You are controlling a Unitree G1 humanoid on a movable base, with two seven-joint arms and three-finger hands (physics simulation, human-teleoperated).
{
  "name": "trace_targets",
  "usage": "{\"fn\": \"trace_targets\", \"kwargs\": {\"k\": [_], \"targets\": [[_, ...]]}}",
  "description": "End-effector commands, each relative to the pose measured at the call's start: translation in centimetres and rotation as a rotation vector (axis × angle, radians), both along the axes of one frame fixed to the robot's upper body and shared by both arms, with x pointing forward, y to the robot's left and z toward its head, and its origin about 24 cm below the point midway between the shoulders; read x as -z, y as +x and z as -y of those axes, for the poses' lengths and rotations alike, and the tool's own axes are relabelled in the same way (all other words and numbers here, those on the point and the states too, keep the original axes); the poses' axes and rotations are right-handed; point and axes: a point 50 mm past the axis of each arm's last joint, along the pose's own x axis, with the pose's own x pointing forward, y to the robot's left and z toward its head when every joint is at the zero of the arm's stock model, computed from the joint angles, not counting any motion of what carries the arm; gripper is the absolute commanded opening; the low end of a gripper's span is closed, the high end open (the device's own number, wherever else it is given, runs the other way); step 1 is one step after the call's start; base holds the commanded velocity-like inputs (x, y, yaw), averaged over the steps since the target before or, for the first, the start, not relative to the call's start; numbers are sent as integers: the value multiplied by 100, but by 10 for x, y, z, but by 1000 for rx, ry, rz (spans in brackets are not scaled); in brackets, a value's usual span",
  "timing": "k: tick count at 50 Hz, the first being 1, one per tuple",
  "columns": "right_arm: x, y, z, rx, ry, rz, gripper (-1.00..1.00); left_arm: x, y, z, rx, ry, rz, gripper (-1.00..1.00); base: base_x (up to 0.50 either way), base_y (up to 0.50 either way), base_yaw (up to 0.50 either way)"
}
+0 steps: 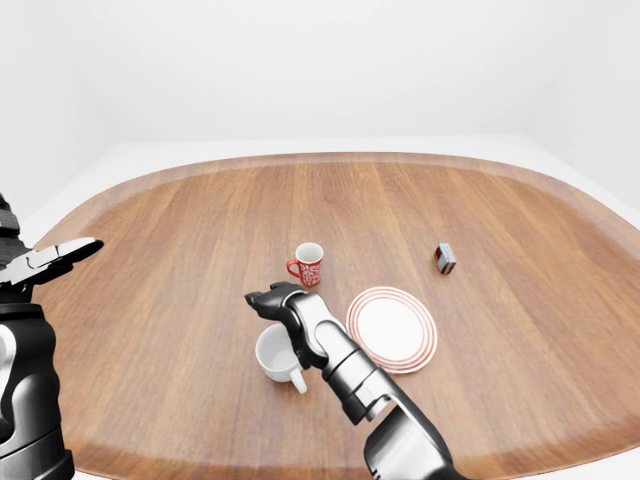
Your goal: Put the white mug on the plate.
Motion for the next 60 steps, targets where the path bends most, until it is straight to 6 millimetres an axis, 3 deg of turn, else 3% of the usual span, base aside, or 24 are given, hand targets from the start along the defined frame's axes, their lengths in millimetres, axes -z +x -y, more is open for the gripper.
{"fn": "trace_targets", "kwargs": {"k": [1, 31, 60], "targets": [[16, -1, 4, 85, -18, -40, 100, 1, 1, 0, 0, -1, -5, 100, 0, 0, 0], [22, -7, -5, 62, -38, -54, 100, 2, 1, 0, 1, -2, -9, 100, 0, 0, 0], [37, -10, -1, 168, -60, -100, 100, 0, 0, 0, 1, -4, -1, 100, 0, 0, 0]]}}
